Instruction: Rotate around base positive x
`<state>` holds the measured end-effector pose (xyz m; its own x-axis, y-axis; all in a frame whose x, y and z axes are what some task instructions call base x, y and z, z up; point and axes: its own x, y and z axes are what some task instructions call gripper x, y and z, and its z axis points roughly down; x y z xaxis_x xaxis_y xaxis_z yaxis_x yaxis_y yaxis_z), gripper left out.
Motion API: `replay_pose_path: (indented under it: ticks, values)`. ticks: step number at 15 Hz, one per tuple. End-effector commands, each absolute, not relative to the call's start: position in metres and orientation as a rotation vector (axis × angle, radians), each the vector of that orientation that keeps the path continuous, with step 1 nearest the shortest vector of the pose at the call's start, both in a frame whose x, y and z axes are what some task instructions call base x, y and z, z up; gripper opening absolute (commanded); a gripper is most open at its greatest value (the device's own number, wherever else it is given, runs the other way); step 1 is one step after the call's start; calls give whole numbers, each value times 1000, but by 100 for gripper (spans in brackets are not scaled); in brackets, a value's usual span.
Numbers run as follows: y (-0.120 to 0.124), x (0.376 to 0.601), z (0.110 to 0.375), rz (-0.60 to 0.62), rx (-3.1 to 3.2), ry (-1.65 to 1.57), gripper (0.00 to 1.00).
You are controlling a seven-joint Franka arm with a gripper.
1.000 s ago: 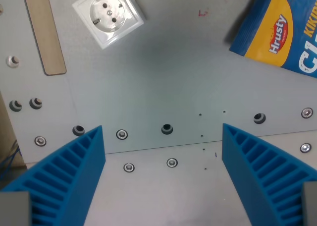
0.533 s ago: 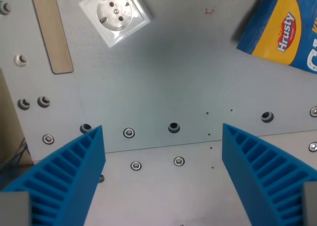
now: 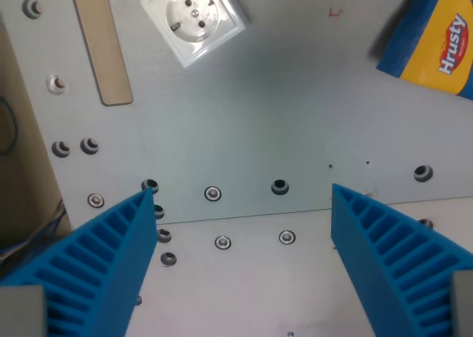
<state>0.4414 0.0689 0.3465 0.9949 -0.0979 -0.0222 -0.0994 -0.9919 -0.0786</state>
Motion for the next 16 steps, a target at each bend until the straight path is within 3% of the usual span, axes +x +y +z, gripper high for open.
replay_pose_path:
  ticks: [1, 16]
  values:
    - [65, 441, 348, 23, -2875, 121, 100]
    - [65, 441, 348, 38, -2676, 109, 100]
